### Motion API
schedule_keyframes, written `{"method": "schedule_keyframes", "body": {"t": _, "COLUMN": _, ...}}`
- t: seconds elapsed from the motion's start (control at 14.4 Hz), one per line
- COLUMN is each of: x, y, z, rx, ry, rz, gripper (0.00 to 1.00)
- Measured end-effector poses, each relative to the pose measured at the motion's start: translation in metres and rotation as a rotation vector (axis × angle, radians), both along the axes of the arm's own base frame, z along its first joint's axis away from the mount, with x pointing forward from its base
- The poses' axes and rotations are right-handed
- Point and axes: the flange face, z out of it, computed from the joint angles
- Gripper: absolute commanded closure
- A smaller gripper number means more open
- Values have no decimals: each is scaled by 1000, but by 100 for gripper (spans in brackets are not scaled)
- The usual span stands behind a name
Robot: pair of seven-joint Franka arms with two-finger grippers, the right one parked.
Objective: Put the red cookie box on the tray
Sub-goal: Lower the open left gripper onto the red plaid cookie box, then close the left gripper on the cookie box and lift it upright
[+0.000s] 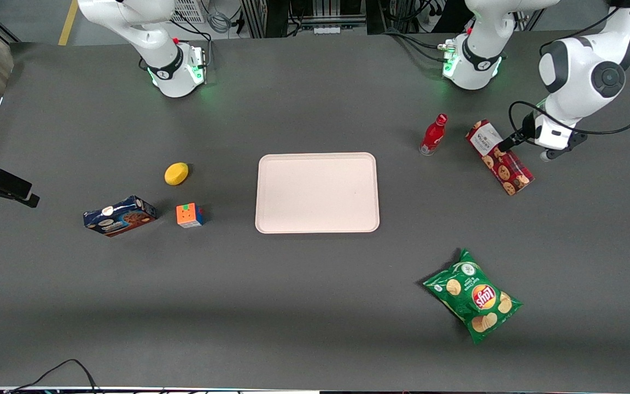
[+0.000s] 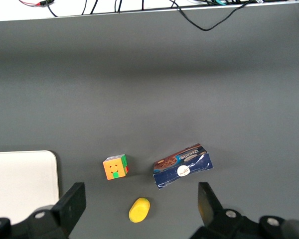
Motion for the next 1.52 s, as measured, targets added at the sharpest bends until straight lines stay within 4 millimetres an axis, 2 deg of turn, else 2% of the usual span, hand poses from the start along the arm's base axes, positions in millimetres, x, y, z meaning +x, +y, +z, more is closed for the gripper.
{"method": "schedule_keyframes", "body": {"t": 0.42, "x": 8, "y": 0, "z": -40, "rx": 26, "ry": -41, "rz": 31, "gripper": 0}}
{"method": "schedule_keyframes", "body": {"t": 0.76, "x": 5, "y": -12, "z": -57, "rx": 35, "ry": -3, "rz": 62, "gripper": 0}}
{"method": "schedule_keyframes", "body": {"t": 0.83, "x": 4, "y": -13, "z": -60, "rx": 36, "ry": 3, "rz": 63, "gripper": 3}}
{"method": "schedule_keyframes", "body": {"t": 0.9, "x": 4, "y": -13, "z": -63, "rx": 36, "ry": 7, "rz": 63, "gripper": 8}}
{"method": "schedule_keyframes", "body": {"t": 1.11, "x": 3, "y": -16, "z": -65, "rx": 37, "ry": 11, "rz": 56, "gripper": 32}}
{"method": "schedule_keyframes", "body": {"t": 1.18, "x": 3, "y": -21, "z": -66, "rx": 37, "ry": 14, "rz": 47, "gripper": 34}}
{"method": "schedule_keyframes", "body": {"t": 1.46, "x": 3, "y": -37, "z": -69, "rx": 44, "ry": 22, "rz": 50, "gripper": 65}}
{"method": "schedule_keyframes", "body": {"t": 1.52, "x": 3, "y": -37, "z": -69, "rx": 44, "ry": 22, "rz": 50, "gripper": 78}}
